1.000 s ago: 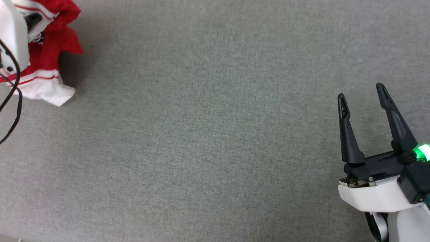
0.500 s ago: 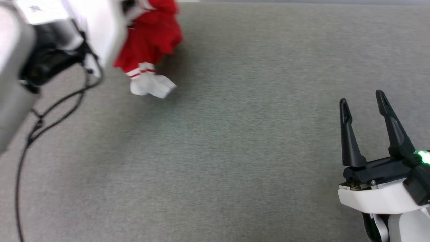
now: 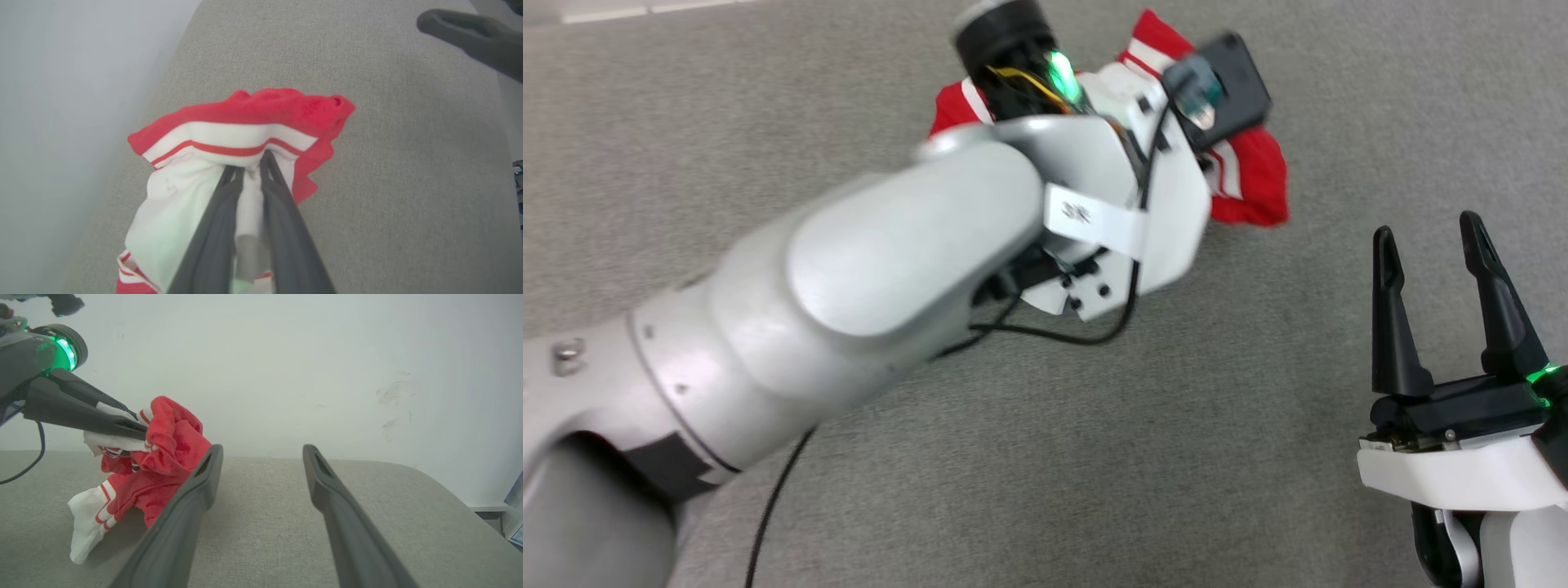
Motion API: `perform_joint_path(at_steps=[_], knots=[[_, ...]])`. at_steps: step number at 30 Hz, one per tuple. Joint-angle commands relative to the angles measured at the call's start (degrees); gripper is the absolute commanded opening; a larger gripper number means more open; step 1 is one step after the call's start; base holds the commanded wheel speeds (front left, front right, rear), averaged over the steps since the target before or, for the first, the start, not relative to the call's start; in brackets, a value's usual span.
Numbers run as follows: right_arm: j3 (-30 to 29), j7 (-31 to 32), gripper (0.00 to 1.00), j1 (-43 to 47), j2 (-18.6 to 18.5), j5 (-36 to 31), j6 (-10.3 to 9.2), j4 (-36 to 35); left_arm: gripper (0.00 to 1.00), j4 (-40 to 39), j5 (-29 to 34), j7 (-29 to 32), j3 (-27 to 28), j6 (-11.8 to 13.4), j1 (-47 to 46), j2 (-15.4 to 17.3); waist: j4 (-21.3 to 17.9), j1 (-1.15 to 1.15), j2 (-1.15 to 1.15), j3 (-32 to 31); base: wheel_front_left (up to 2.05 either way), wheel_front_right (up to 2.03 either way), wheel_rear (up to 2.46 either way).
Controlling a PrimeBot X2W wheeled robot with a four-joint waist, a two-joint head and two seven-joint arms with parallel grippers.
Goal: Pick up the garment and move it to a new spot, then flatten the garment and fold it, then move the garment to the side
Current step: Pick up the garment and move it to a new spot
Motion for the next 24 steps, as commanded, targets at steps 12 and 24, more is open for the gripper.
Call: perform_joint_path(at_steps=[12, 24], knots=[[-0.5, -0.1, 1.00, -1.5, 0.2, 1.0, -0.02, -0.1, 0.00, 1.8, 7.9, 3.4, -2.8, 0.1, 18.3, -8.6, -3.0, 0.00, 0.00, 3.4, 0.00, 0.00, 0.00], [-0.7, -0.1, 1.00, 1.1, 0.2, -0.9, -0.02, 1.3, 1.00, 6.7, 8.6, -15.3, -2.5, 0.1, 19.5, -12.2, 0.5, 0.00, 0.00, -2.1, 0.00, 0.00, 0.00]])
